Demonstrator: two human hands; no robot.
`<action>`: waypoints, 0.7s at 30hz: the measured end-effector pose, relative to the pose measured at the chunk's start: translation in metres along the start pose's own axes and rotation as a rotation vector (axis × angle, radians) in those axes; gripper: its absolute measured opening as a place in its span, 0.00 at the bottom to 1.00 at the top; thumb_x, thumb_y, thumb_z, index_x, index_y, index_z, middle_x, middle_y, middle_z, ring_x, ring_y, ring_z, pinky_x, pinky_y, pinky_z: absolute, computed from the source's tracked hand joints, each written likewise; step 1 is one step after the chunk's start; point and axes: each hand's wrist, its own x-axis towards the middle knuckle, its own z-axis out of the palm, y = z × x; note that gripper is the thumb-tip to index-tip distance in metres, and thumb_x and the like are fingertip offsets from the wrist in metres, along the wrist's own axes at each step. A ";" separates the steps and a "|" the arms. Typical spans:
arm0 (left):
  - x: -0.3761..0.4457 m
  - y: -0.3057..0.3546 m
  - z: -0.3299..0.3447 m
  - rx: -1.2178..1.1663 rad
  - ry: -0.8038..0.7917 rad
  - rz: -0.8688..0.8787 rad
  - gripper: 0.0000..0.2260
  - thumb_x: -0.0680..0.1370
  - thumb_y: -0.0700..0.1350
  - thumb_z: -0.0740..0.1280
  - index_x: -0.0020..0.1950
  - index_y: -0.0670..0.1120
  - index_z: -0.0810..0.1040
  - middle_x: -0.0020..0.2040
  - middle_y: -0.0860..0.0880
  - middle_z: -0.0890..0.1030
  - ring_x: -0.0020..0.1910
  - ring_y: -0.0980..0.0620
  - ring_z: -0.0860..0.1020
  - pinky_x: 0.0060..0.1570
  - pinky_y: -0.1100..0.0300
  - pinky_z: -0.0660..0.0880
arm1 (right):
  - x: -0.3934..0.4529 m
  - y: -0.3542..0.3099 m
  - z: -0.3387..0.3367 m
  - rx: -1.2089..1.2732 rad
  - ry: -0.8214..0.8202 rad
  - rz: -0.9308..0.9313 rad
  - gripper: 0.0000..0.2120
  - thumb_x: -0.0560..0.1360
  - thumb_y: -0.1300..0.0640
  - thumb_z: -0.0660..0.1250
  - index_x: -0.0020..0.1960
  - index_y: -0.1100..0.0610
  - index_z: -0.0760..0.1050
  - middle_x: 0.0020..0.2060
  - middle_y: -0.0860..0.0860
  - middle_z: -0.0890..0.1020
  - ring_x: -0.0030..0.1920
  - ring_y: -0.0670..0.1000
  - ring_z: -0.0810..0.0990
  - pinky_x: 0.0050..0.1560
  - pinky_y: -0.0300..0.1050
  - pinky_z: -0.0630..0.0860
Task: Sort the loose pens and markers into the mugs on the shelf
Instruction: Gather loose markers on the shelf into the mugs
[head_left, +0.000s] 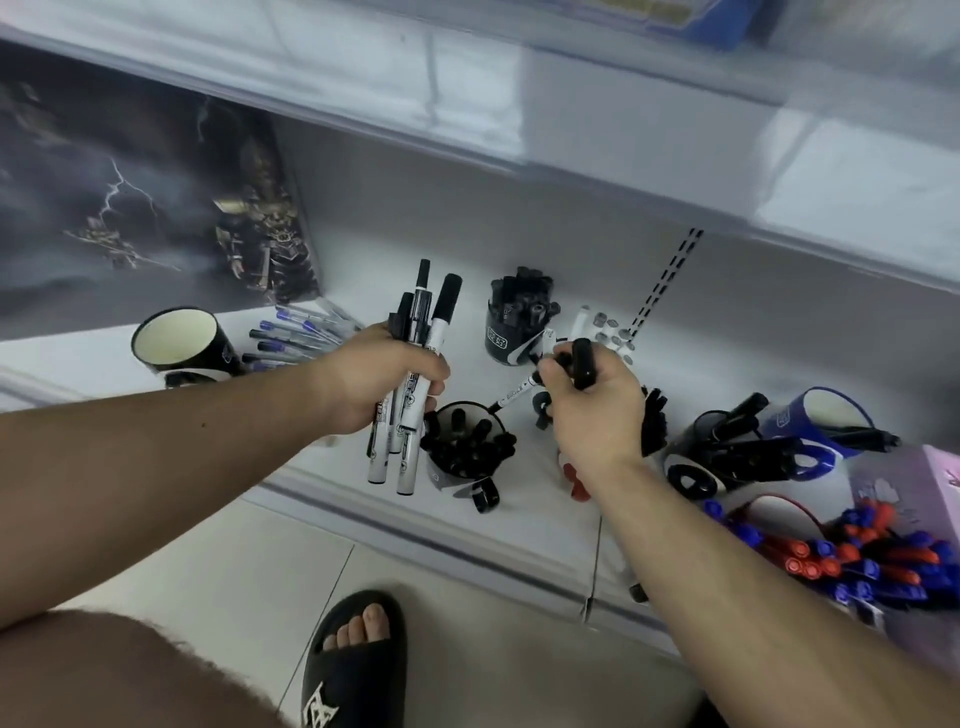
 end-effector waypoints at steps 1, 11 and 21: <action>0.000 0.000 -0.003 -0.010 0.005 0.000 0.05 0.74 0.32 0.67 0.47 0.40 0.75 0.33 0.43 0.78 0.32 0.46 0.78 0.37 0.55 0.77 | 0.001 0.006 0.009 -0.043 -0.026 -0.005 0.02 0.74 0.54 0.73 0.45 0.49 0.80 0.37 0.45 0.82 0.39 0.50 0.81 0.48 0.49 0.80; 0.002 -0.001 -0.001 -0.006 -0.024 0.017 0.04 0.73 0.31 0.66 0.43 0.38 0.75 0.32 0.42 0.77 0.31 0.46 0.77 0.30 0.61 0.76 | 0.013 0.035 0.047 -0.616 -0.329 0.089 0.15 0.74 0.57 0.67 0.30 0.56 0.70 0.29 0.50 0.75 0.38 0.55 0.78 0.37 0.41 0.68; 0.005 0.007 0.028 -0.050 -0.143 -0.030 0.05 0.75 0.32 0.66 0.42 0.40 0.75 0.31 0.43 0.78 0.31 0.46 0.78 0.36 0.57 0.77 | 0.001 -0.009 -0.044 0.698 -0.441 0.760 0.21 0.81 0.40 0.54 0.40 0.54 0.69 0.30 0.50 0.70 0.27 0.49 0.63 0.30 0.42 0.57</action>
